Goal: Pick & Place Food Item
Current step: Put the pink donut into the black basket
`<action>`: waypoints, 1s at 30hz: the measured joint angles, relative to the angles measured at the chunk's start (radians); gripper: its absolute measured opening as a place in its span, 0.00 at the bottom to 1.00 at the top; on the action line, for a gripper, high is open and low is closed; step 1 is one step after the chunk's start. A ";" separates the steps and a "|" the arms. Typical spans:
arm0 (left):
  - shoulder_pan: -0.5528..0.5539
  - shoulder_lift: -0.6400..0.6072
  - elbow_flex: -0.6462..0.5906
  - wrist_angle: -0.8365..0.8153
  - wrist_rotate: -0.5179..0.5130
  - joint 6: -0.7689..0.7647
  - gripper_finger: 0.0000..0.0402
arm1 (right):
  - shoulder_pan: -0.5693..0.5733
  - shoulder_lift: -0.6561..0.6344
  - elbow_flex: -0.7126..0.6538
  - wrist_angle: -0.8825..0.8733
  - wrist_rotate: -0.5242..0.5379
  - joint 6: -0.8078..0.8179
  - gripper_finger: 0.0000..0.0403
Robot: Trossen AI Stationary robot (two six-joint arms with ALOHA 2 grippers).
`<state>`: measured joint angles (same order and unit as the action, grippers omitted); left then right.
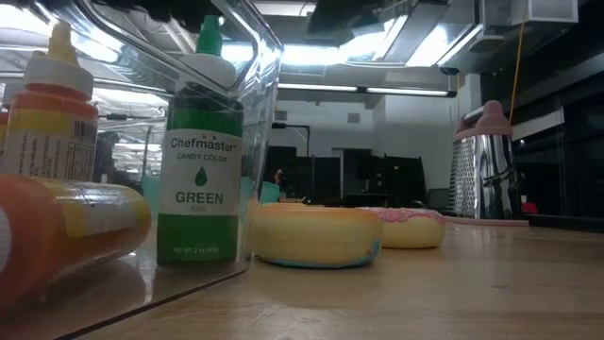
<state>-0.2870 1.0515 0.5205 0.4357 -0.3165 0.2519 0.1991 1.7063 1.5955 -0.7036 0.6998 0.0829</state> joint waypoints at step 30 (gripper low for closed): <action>0.043 -0.006 0.000 -0.052 0.110 0.034 0.36 | -0.023 0.165 -0.415 -0.109 -0.522 0.654 0.43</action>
<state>-0.2443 1.0451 0.5205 0.3840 -0.2070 0.2862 0.1763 1.8714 1.1808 -0.8129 0.1783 0.7369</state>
